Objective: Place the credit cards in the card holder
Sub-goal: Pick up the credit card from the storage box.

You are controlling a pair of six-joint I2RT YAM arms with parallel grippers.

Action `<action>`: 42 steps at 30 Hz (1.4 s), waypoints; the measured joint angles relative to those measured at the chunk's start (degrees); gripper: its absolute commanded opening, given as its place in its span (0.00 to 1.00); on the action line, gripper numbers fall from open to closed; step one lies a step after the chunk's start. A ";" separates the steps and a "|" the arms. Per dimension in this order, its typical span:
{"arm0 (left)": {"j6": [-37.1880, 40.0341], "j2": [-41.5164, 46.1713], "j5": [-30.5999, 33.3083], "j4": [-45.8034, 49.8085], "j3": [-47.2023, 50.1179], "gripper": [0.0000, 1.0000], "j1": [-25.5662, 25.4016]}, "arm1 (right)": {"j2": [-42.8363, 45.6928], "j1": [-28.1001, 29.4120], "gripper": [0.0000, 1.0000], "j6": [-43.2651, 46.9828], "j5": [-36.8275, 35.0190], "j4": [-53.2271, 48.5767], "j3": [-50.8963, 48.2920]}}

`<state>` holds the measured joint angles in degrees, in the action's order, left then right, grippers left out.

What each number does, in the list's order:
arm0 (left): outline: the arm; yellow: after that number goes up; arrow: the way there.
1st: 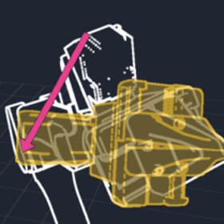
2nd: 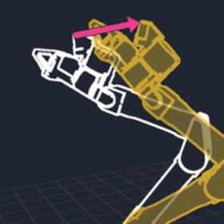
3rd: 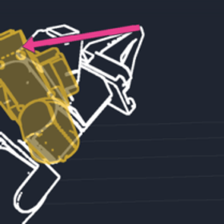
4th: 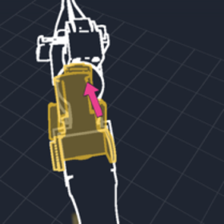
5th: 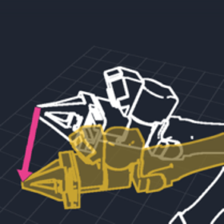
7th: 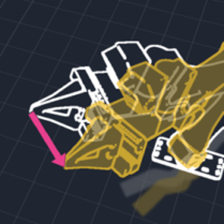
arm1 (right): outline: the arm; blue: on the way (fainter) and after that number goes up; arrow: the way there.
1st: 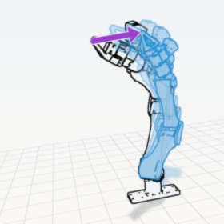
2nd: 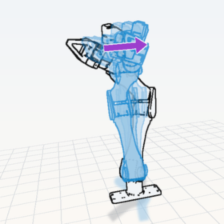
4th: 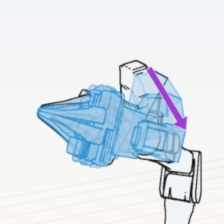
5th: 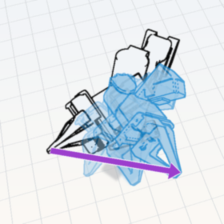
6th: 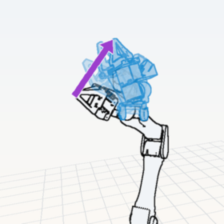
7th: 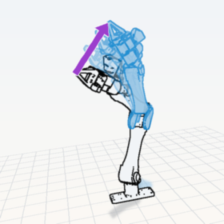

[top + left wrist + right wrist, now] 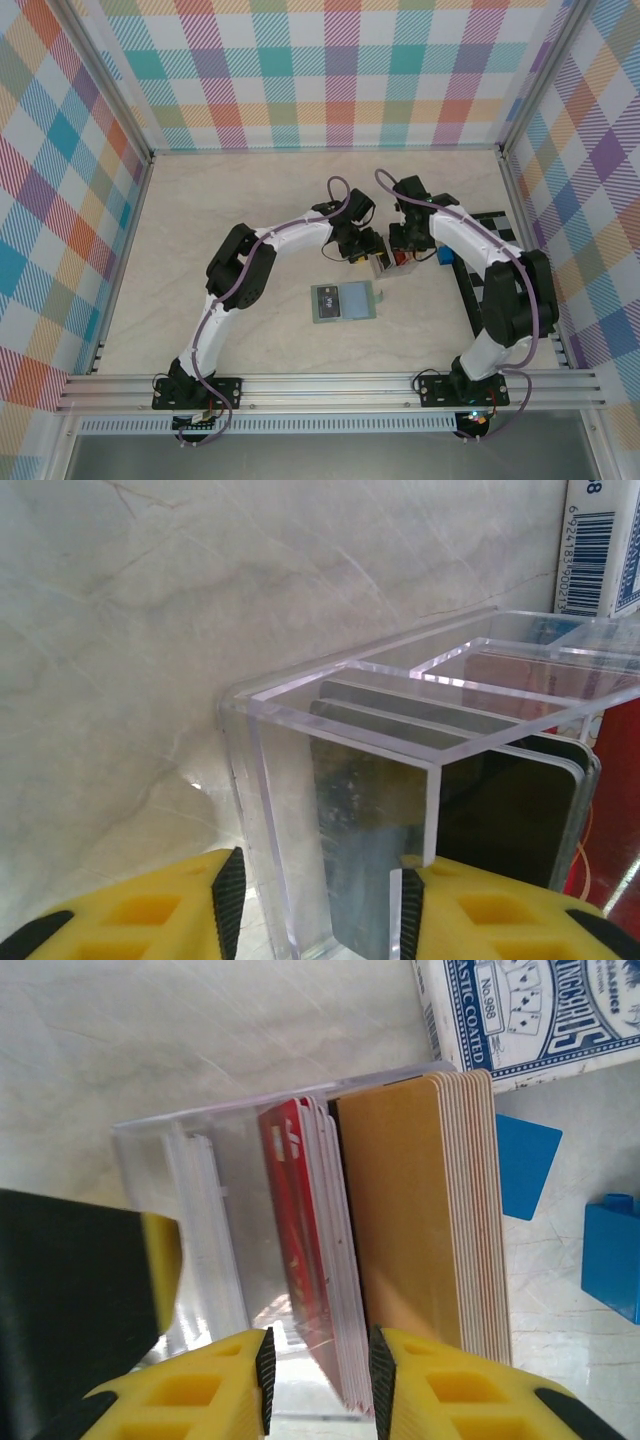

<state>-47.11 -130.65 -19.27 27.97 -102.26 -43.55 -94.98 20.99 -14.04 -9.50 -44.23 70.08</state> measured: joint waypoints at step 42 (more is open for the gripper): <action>1.53 1.40 0.68 -2.03 2.69 0.36 -0.02 | -3.89 4.59 0.16 4.48 -10.14 0.98 1.60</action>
<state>-45.58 -129.25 -18.59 25.93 -99.57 -43.57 -98.87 25.58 -9.56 -19.64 -43.24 71.68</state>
